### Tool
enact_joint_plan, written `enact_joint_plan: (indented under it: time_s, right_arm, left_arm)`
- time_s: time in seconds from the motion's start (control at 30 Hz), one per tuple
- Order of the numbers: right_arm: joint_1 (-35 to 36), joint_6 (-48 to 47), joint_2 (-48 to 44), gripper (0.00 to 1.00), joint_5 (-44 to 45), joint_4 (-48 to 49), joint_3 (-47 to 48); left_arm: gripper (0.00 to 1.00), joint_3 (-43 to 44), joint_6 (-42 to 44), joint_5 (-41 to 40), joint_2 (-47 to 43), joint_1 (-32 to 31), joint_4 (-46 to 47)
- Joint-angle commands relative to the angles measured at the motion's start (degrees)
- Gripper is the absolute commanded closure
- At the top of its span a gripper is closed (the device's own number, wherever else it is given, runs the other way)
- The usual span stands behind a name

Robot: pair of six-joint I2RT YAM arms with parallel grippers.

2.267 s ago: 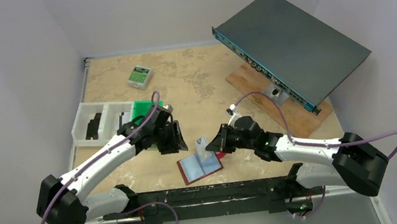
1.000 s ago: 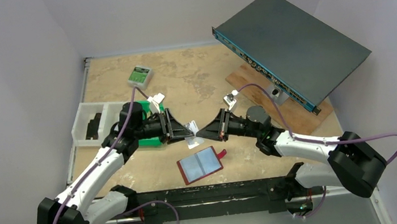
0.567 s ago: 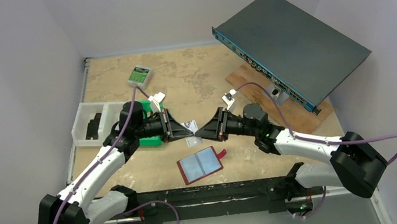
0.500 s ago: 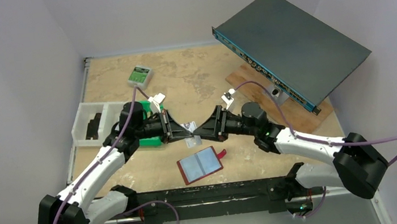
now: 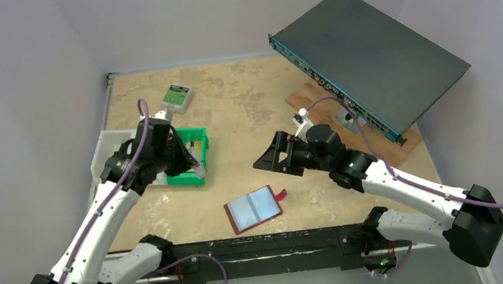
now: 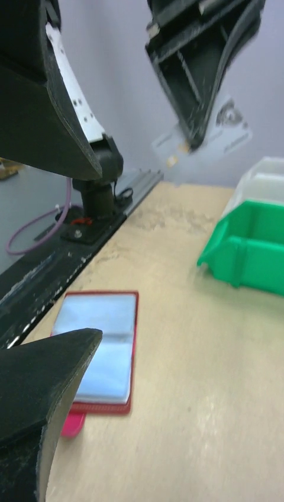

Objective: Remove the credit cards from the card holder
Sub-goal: Place the credit card in the storage box.

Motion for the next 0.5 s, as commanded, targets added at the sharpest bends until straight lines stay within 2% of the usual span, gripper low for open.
enact_joint_plan:
  time_s: [0.0, 0.1, 0.23, 0.37, 0.47]
  right_arm:
    - [0.1, -5.6, -1.6, 0.01, 7.8, -8.8, 4.2]
    - [0.1, -6.5, -2.6, 0.01, 9.9, -10.3, 4.5]
    - [0.1, -6.6, -4.2, 0.01, 12.6, -11.9, 4.5]
    - [0.1, -6.6, -5.8, 0.01, 15.3, -13.0, 4.2]
    - [0.1, -6.7, -6.6, 0.01, 16.4, -13.2, 4.2]
  left_arm:
    - [1.00, 6.6, 4.8, -30.2, 2.4, 0.7, -18.7]
    - [1.00, 9.8, 5.4, -40.5, 6.1, 1.7, -22.6]
    - [1.00, 12.4, 7.1, -50.5, 12.0, 3.8, -23.3]
    - [1.00, 14.9, 10.0, -54.4, 17.7, 7.4, -20.5]
    - [1.00, 16.1, 13.2, -53.2, 21.5, 9.3, -16.4]
